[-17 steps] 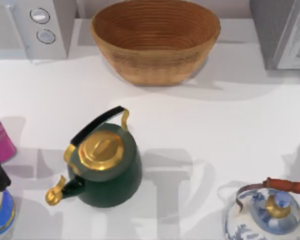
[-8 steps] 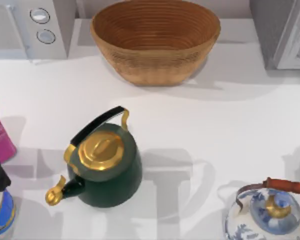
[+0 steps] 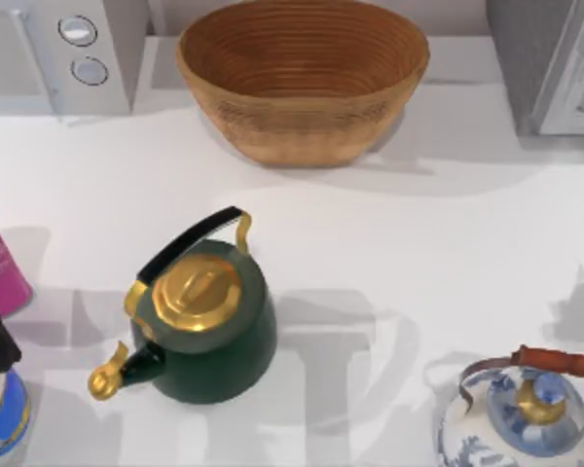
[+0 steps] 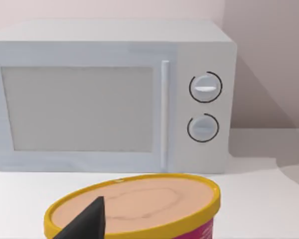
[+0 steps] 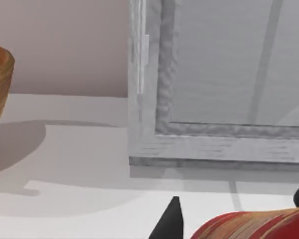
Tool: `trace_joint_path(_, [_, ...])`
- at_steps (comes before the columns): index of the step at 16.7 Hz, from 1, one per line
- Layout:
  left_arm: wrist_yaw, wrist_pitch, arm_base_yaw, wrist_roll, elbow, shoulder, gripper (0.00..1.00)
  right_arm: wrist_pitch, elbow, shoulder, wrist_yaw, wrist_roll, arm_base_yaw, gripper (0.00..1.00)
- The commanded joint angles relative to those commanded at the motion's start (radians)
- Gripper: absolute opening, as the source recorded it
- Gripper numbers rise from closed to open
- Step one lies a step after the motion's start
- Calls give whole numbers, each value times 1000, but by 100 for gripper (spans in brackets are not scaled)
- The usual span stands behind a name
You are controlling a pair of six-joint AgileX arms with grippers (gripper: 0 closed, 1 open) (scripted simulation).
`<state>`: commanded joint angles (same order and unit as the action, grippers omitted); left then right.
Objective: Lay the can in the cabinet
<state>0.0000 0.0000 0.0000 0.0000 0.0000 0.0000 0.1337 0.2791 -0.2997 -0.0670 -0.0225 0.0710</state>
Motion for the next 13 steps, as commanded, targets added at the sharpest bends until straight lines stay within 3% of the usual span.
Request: trace_joint_path(13, [0, 0, 0, 0, 0, 0, 100, 208, 1096, -764, -127, 40, 103, 0])
